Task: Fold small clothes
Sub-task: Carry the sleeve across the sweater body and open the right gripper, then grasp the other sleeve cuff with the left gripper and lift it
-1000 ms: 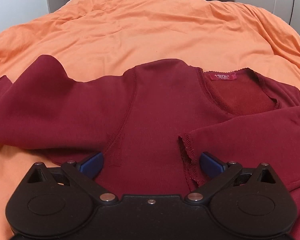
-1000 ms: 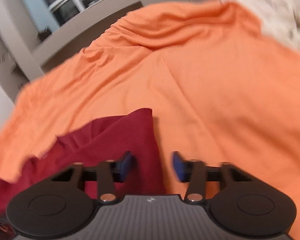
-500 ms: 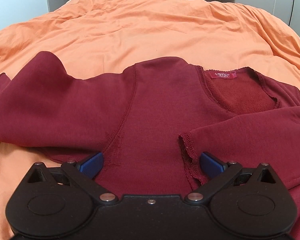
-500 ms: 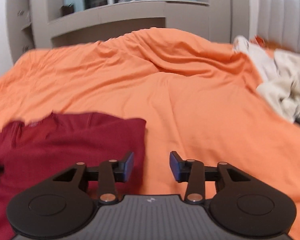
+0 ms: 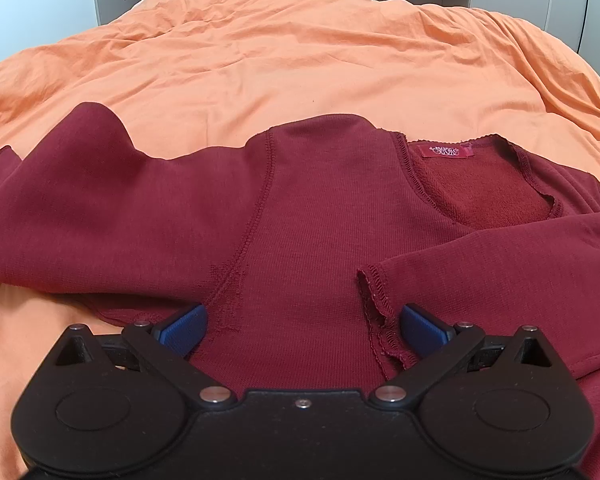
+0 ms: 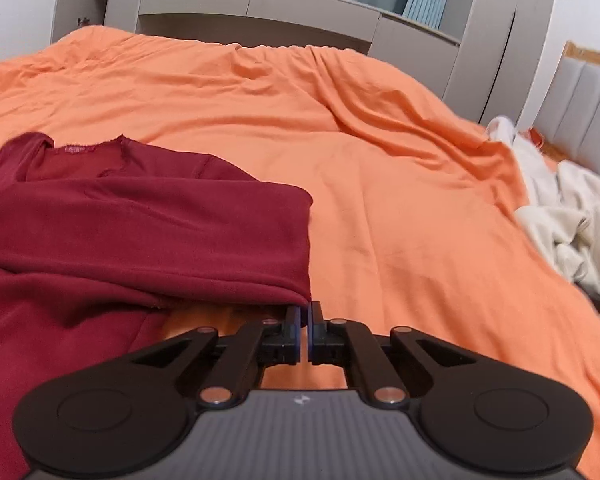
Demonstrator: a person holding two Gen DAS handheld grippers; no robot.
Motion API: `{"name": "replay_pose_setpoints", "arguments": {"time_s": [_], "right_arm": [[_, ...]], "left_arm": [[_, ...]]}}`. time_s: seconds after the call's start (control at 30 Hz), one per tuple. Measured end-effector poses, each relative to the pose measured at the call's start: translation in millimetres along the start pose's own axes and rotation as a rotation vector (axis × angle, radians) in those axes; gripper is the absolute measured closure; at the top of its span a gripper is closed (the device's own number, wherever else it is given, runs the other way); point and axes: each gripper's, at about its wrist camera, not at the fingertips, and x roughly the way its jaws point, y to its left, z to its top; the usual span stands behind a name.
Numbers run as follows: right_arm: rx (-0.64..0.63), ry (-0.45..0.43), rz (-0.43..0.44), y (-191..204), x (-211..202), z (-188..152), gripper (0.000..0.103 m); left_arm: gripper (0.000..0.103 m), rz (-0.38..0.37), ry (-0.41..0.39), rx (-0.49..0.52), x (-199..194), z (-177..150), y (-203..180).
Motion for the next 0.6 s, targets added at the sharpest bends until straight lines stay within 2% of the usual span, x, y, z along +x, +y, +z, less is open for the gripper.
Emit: {"name": "replay_pose_setpoints", "arguments": {"time_s": [0.17,0.2,0.23,0.27,0.3,0.37,0.43,0.47,0.6], "right_arm": [[-0.019,0.052,0.051,-0.9,-1.9,6.6,0.095],[-0.028,0.054,0.053,0.3,-5.4,10.3,0.083],[-0.037,0.05,0.05,1.7,-9.7,14.4,0.061],[-0.045,0.038,0.052,3.1,-15.6,18.9,0.049],[-0.049,0.023,0.057,4.7,-22.7,23.4,0.03],[-0.043,0.002,0.072,7.1,-37.7,33.0,0.023],[-0.02,-0.006,0.099,10.2,-51.5,42.6,0.006],[-0.005,-0.015,0.124,12.5,-59.5,47.6,0.002],[0.033,-0.055,0.217,29.6,-94.5,66.6,0.0]], "left_arm": [[0.001,-0.001,0.02,0.001,-5.2,5.3,0.8],[0.001,-0.016,0.036,-0.006,-10.3,9.5,2.6],[0.001,-0.059,0.034,-0.024,-19.2,14.9,6.3],[0.001,-0.117,0.013,-0.04,-31.6,20.9,11.5],[0.001,-0.156,-0.003,-0.045,-42.7,27.1,16.0],[0.0,-0.18,-0.036,-0.035,-66.6,43.8,26.2],[0.0,-0.172,-0.063,-0.028,-84.9,59.5,41.6],[0.0,-0.167,-0.075,-0.034,-92.9,66.8,53.9],[0.0,-0.09,-0.086,-0.05,-107.0,81.9,114.9]]}}
